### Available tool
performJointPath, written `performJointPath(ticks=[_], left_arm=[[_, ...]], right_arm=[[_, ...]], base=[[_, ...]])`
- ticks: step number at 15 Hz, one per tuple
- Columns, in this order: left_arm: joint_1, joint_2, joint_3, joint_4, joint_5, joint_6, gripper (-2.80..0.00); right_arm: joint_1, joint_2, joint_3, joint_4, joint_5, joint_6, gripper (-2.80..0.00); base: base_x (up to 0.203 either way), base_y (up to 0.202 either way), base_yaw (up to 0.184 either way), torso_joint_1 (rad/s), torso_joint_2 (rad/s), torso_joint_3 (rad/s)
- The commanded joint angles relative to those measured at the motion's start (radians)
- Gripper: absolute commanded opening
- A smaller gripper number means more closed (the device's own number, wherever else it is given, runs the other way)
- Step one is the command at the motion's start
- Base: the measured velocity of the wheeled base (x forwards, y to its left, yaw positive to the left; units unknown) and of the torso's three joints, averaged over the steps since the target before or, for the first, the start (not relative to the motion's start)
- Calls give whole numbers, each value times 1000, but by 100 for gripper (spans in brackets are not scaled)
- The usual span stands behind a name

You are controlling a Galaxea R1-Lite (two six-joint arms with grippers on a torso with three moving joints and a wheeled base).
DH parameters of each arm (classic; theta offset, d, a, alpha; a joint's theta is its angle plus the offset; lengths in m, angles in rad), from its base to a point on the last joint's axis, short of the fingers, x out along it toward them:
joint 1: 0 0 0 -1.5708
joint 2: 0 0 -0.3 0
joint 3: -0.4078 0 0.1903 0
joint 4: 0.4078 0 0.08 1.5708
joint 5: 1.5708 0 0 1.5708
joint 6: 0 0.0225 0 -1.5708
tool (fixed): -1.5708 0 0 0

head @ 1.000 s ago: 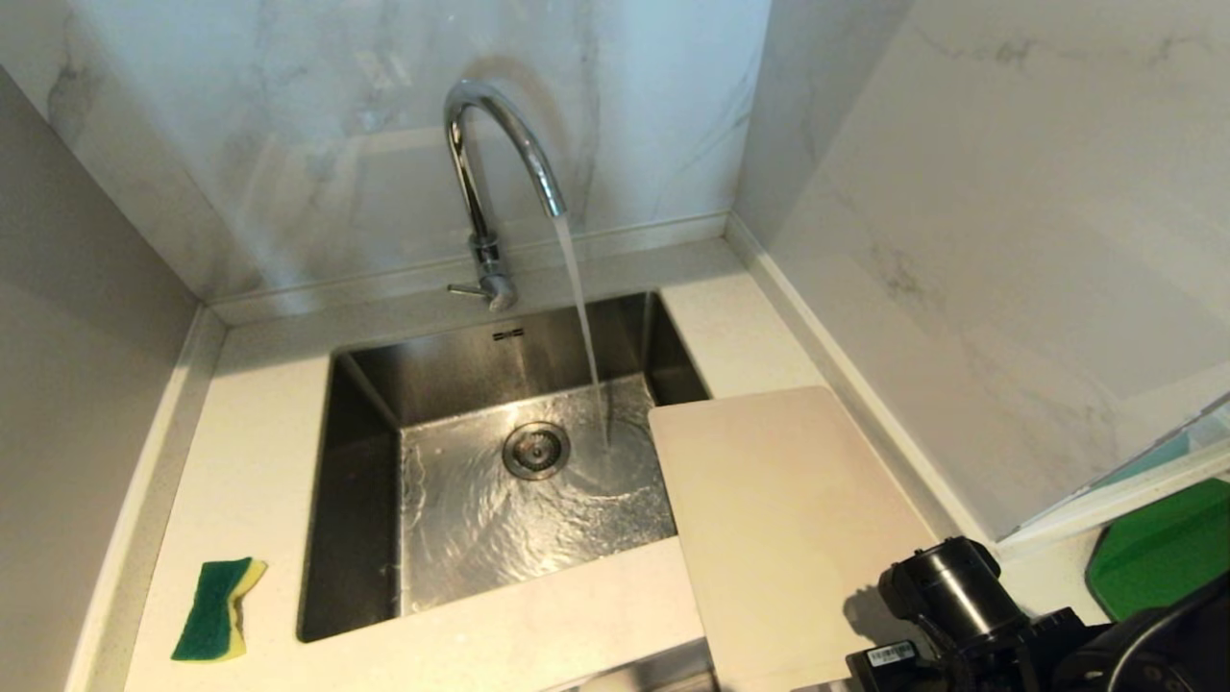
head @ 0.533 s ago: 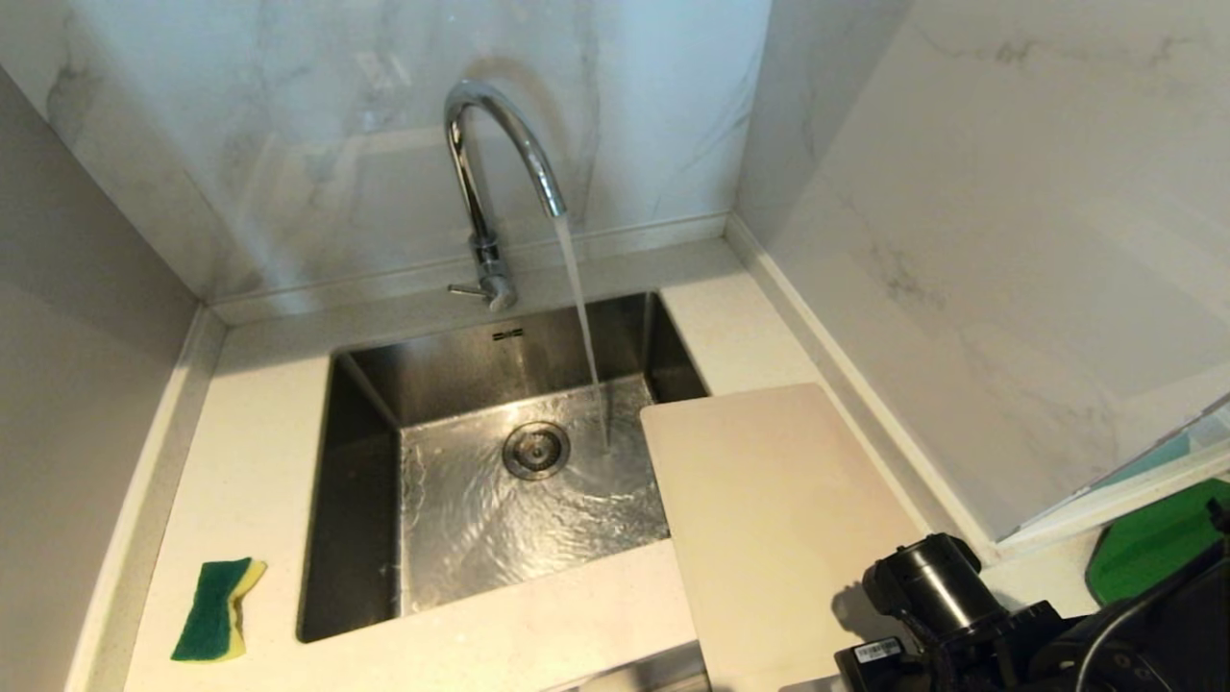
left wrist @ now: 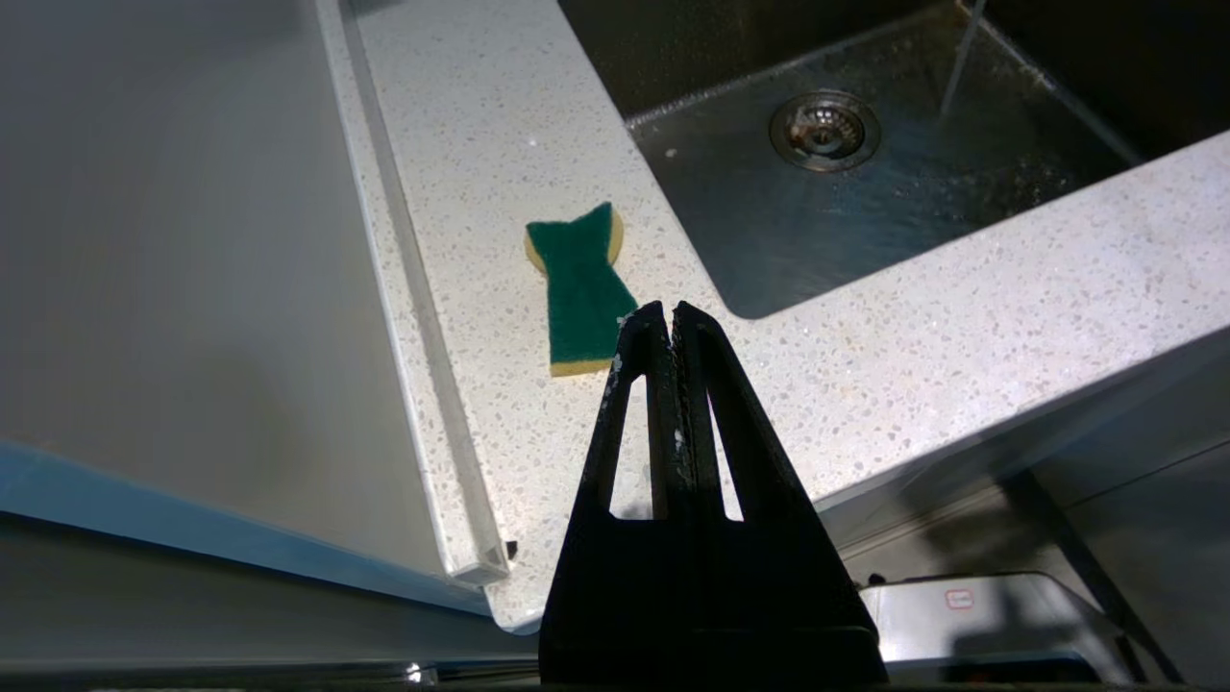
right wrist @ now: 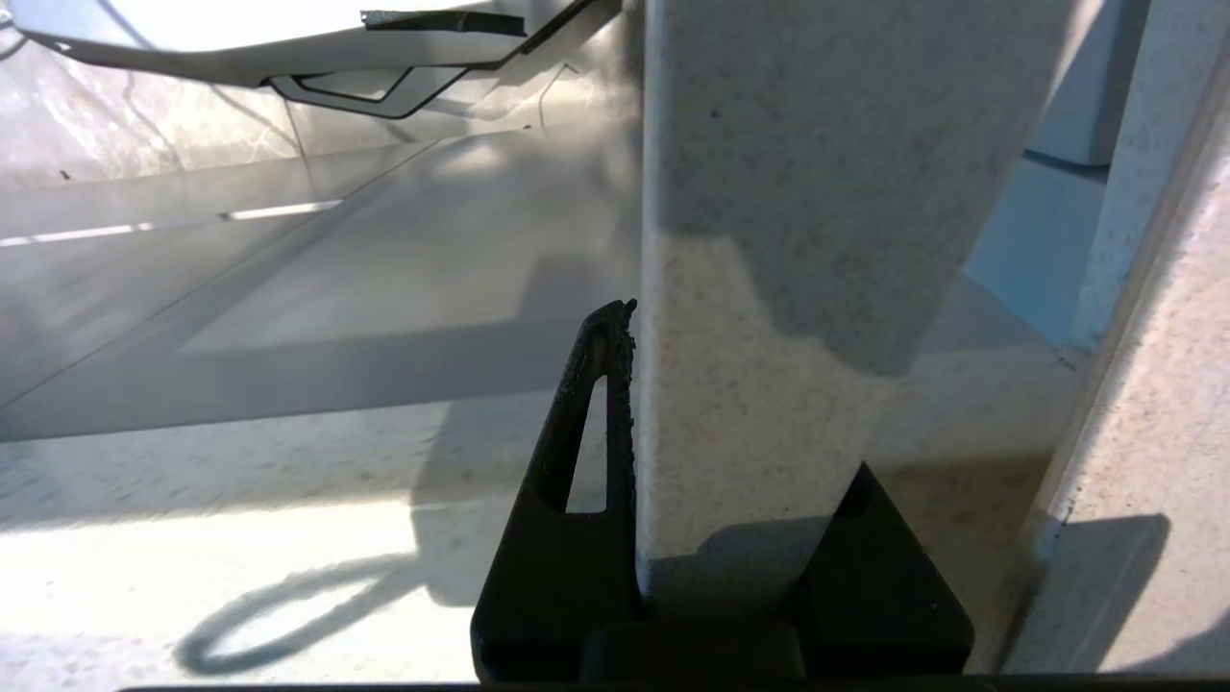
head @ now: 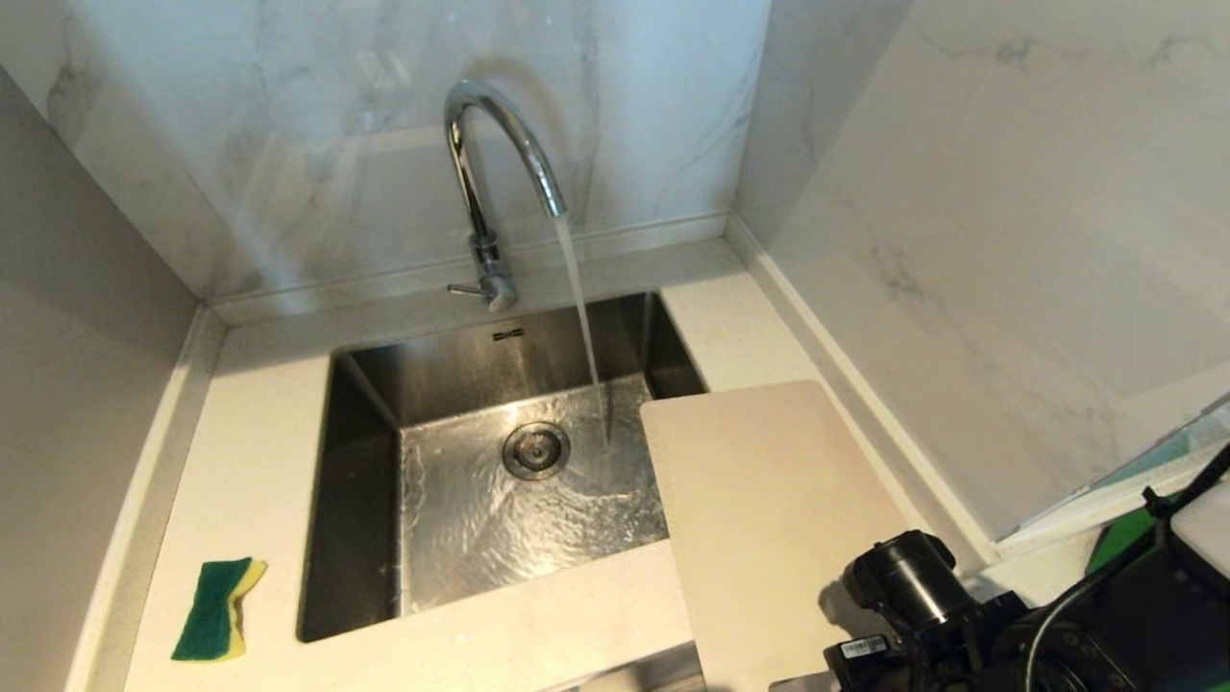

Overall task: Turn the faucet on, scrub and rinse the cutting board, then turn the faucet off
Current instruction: Put down the cutting board

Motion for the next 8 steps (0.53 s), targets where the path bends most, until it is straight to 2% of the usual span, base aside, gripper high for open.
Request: performJointPath(ticks=[1, 8], left_arm=[[1, -2, 2, -1, -1, 3, -280], [1, -2, 1, -1, -1, 1, -280]], right_arm=[[0, 38, -20, -1, 1, -9, -280], [2, 102, -57, -2, -1, -9, -280]], base=[[0, 0, 0, 0, 0, 0], [0, 0, 0, 0, 0, 0]])
